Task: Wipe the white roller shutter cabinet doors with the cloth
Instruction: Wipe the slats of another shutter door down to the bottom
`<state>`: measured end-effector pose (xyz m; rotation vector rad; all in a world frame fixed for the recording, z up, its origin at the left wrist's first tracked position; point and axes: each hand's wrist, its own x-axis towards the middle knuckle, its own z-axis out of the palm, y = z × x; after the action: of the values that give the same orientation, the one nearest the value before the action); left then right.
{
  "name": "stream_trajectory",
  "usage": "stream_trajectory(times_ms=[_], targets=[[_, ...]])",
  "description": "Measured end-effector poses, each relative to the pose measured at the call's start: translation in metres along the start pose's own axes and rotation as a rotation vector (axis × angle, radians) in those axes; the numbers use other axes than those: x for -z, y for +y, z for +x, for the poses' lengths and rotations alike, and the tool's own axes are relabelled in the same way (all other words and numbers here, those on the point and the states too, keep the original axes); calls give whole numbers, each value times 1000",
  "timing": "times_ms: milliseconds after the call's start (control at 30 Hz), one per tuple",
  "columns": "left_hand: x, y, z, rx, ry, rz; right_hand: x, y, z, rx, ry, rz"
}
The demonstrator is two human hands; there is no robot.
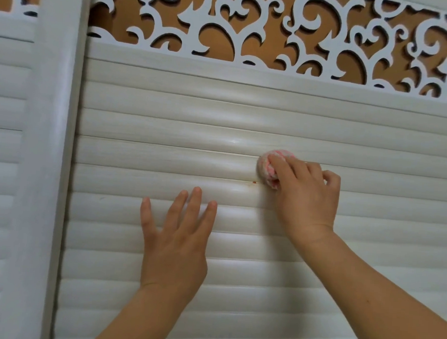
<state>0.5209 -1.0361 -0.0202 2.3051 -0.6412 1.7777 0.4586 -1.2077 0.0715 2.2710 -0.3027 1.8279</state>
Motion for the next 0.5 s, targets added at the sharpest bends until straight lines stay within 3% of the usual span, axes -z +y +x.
stream_trajectory(times_ms=[67,200,500], targets=[[2,0,0,-9,2,3,4,10,2,-100,-69,41],[1,-1,1,-6,-11,9,-4,16,-2,-285,26,131],[1,-3,0,-42,-20,-20,-22,-65,3,20,183,78]])
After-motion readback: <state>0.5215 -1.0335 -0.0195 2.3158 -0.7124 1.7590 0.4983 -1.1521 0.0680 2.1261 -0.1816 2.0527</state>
